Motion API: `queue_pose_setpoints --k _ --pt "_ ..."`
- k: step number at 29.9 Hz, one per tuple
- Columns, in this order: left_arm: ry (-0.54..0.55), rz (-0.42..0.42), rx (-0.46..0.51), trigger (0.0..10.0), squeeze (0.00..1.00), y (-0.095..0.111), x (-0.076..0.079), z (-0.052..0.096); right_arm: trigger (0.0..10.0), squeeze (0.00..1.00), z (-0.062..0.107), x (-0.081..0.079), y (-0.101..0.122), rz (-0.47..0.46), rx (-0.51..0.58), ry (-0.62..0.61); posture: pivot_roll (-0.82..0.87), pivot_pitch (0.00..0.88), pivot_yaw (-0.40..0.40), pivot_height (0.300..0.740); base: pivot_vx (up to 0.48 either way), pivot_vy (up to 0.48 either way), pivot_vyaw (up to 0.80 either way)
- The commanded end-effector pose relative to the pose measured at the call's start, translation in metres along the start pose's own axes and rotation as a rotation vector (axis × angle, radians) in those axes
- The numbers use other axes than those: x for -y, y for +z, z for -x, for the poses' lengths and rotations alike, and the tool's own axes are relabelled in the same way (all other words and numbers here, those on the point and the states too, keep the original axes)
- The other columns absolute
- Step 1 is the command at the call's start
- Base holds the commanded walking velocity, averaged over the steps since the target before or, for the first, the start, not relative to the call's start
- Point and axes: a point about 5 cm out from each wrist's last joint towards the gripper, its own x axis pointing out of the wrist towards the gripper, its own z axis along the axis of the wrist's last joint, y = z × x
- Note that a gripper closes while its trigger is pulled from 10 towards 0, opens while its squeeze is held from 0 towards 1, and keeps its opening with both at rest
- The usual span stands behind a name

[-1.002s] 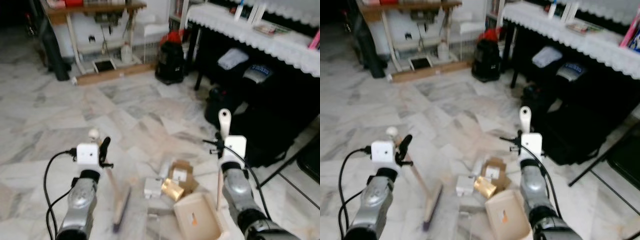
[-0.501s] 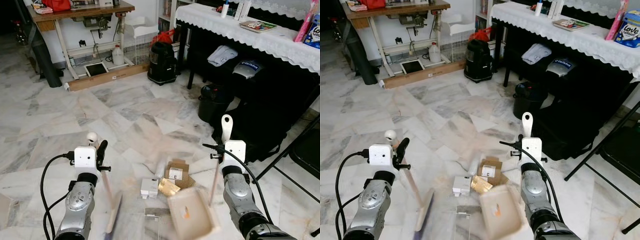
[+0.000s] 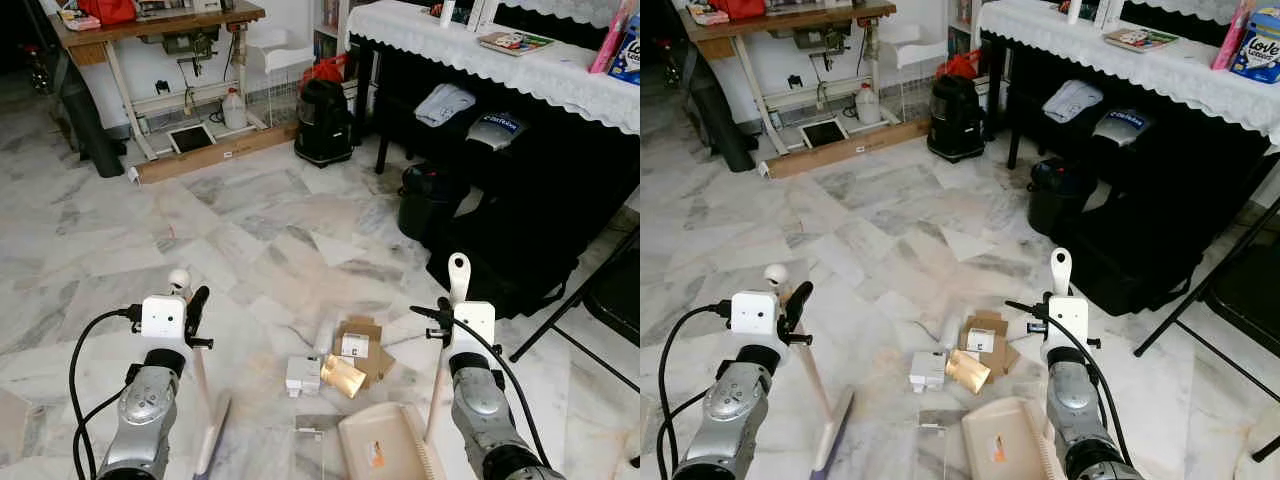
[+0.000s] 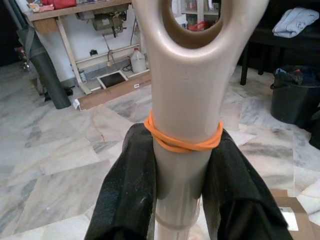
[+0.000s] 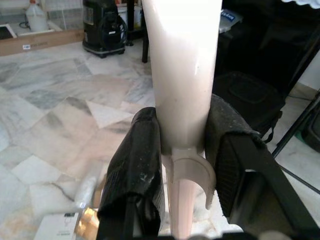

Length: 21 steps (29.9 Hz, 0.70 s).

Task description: Sweep floor

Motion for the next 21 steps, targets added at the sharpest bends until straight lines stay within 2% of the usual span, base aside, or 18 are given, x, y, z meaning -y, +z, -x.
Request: queue_pose_setpoints --k 1,13,15,16,17,21 --pt "-0.019 -0.020 0.041 10.0 0.00 0.011 -0.001 -0.004 10.0 0.00 -0.002 -0.002 0.004 0.006 0.009 0.006 0.09 0.000 0.011 0.740 0.000 0.000 0.00" --pt "-0.043 -0.013 0.058 10.0 0.00 0.021 0.003 -0.013 10.0 0.00 -0.023 -0.006 0.030 0.019 0.032 0.010 0.08 0.000 0.019 0.740 0.000 0.000 0.00" --pt "-0.043 -0.015 0.065 10.0 0.00 0.024 0.001 -0.013 10.0 0.00 -0.025 -0.006 0.025 0.011 -0.046 -0.004 0.07 0.000 0.014 0.740 0.000 0.000 0.00" --pt "-0.043 -0.015 0.065 10.0 0.00 0.024 0.001 -0.013 10.0 0.00 -0.025 -0.006 0.025 0.011 -0.046 -0.004 0.07 0.000 0.014 0.740 0.000 0.000 0.00" --pt "-0.044 -0.017 0.068 10.0 0.00 0.025 0.000 -0.013 10.0 0.00 -0.025 -0.006 0.021 0.004 -0.103 -0.011 0.07 0.000 0.014 0.740 0.000 0.000 0.00" --pt "-0.044 -0.015 0.074 10.0 0.00 0.030 -0.007 -0.009 10.0 0.00 -0.021 -0.008 0.007 -0.094 -0.211 -0.017 0.10 0.031 0.014 0.740 0.000 0.000 0.00"
